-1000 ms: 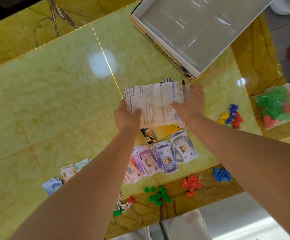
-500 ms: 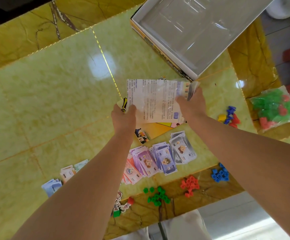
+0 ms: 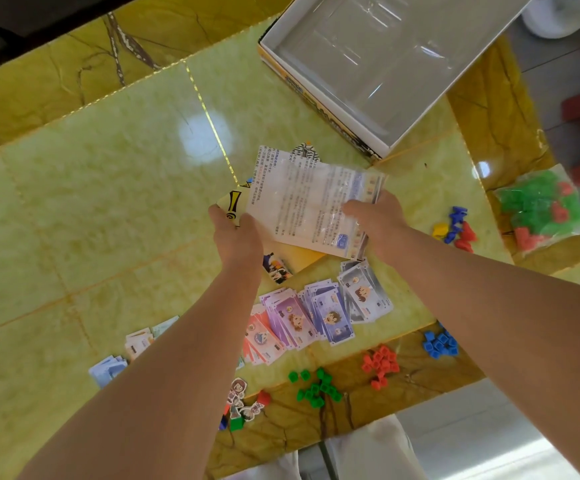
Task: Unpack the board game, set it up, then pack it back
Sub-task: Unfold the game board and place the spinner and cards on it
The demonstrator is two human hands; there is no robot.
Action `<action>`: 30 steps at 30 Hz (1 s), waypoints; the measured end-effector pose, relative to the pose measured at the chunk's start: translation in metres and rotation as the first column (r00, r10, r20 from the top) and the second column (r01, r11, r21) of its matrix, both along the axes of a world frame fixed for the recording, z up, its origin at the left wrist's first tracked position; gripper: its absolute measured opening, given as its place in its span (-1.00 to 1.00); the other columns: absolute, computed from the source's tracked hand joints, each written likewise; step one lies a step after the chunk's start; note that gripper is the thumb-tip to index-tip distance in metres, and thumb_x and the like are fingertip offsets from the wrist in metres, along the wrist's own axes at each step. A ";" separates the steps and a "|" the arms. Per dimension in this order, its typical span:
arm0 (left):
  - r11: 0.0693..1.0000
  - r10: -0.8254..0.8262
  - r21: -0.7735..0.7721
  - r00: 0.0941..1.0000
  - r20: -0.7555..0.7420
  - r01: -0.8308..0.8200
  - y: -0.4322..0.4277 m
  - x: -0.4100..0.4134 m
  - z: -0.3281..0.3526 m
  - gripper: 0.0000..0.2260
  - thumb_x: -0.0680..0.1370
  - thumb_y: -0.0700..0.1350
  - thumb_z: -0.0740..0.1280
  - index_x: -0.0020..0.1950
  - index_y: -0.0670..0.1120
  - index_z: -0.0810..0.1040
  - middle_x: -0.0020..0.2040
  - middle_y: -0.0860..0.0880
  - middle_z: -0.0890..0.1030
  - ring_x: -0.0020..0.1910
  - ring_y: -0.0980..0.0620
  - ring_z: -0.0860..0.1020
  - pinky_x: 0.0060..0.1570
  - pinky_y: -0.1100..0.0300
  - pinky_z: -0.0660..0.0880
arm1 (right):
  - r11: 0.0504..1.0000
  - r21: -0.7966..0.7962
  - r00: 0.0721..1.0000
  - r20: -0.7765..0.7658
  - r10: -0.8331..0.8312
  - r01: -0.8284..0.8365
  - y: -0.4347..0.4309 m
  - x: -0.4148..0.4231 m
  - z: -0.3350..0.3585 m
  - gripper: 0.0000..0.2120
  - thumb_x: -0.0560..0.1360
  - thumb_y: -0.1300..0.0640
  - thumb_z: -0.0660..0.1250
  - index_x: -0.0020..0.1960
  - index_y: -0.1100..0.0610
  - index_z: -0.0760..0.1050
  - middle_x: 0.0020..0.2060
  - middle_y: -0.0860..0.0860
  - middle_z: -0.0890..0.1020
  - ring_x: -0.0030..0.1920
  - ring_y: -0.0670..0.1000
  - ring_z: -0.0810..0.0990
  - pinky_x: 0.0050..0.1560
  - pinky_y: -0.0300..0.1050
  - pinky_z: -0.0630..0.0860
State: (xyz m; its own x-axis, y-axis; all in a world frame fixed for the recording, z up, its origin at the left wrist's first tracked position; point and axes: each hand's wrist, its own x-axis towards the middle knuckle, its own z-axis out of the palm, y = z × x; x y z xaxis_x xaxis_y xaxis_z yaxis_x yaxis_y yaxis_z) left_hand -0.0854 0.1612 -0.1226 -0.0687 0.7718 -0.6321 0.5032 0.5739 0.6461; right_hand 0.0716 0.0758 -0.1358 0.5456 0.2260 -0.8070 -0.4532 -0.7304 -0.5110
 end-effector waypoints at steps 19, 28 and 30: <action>0.925 0.112 -0.373 0.989 0.097 -0.068 0.010 -0.043 0.038 -0.49 0.46 0.06 0.42 0.31 -0.11 0.38 0.01 -0.11 0.53 -0.11 -0.04 0.54 0.05 0.04 0.53 | 0.974 0.117 0.975 -0.138 -0.176 0.192 0.001 -0.035 0.035 -0.88 0.46 0.24 0.36 -0.01 0.15 0.48 -0.10 0.11 0.52 -0.10 0.06 0.46 -0.11 -0.07 0.42; 0.974 -0.205 -0.069 0.971 0.122 0.214 -0.025 -0.059 0.057 -0.91 0.43 -0.31 0.25 -0.16 -0.15 0.48 -0.29 -0.16 0.48 -0.39 -0.06 0.41 -0.38 0.16 0.43 | 0.962 0.054 0.963 -0.047 -0.266 0.269 -0.029 -0.079 0.044 -0.71 0.48 0.15 0.35 0.16 0.18 0.40 0.03 0.16 0.58 -0.01 0.16 0.60 -0.06 0.03 0.54; 0.972 -0.226 -0.030 0.965 0.136 0.232 -0.031 -0.057 0.059 -0.87 0.46 -0.27 0.29 -0.22 -0.05 0.48 -0.22 -0.12 0.53 -0.27 -0.05 0.47 -0.27 -0.04 0.50 | 0.965 0.049 0.966 -0.024 -0.257 0.257 -0.036 -0.087 0.048 -0.68 0.46 0.06 0.36 0.13 0.16 0.41 0.00 0.13 0.60 -0.07 0.11 0.58 -0.08 0.03 0.53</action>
State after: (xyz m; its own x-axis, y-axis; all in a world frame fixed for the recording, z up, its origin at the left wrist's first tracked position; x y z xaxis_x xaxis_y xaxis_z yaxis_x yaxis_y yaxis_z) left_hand -0.1428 0.1304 -0.0639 0.1919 0.7280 -0.6581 0.5377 0.4830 0.6911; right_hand -0.0158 0.0397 -0.0873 0.5770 0.1210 -0.8077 -0.6313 -0.5614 -0.5351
